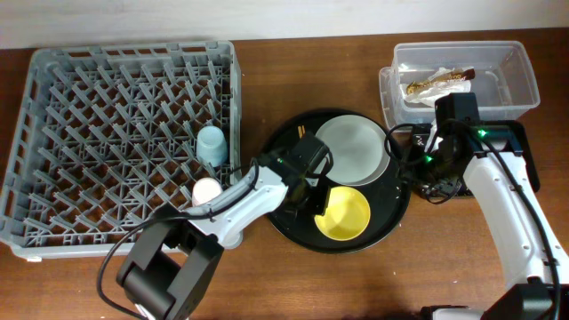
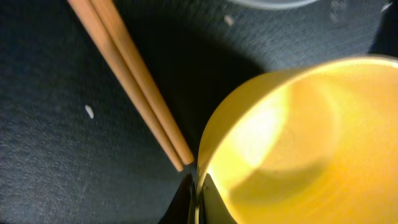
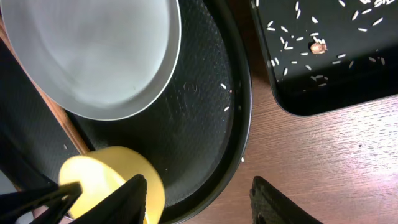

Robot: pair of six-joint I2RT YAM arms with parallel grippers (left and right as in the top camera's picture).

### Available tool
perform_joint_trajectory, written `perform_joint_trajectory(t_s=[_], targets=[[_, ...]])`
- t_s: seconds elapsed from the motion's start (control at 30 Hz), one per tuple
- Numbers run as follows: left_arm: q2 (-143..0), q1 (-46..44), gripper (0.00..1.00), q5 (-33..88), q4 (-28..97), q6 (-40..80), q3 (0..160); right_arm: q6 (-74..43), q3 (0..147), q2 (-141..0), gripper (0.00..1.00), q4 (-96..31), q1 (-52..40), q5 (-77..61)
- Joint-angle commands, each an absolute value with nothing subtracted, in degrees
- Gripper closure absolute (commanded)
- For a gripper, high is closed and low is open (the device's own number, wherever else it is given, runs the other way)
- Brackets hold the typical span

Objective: Sort waste into correct bins and load items into the dishwasher rack
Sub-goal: 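Set the yellow bowl upright in the rack and open the left gripper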

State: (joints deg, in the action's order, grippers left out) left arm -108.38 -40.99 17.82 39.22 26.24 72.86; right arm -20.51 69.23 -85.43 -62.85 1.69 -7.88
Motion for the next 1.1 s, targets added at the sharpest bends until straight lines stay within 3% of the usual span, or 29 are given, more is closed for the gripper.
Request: perform_joint_trajectory(t_s=[0.0,0.17,0.33,0.67,0.87,1.07], targets=[[-102.15,-40.45,1.00,13.93,44.84,21.06,84.36,-19.94,70.19,-84.58,0.44,-62.83,1.96,-6.79],[-96.51,-35.48,1.00,-16.62,55.22,20.93,94.80,-19.97,70.19,-84.58,0.44,-62.81,1.96,-6.81],[-96.64,-26.57,1.00,-50.35,54.00,20.93,94.76,-19.97,70.19,-84.58,0.44,-62.28,1.96,-6.83],[-114.63,-24.05,1.00,-85.32,40.56,20.93,94.74,-19.94,70.19,-84.60,0.44,-61.98,1.96,-6.79],[-122.67,-24.27,1.00,-89.73,38.92,20.97,94.76,-19.92,70.19,-84.60,0.44,-61.98,1.96,-6.79],[-122.89,-24.23,1.00,-83.77,35.97,20.93,94.76,-19.90,70.19,-84.64,0.44,-62.00,1.96,-6.76]])
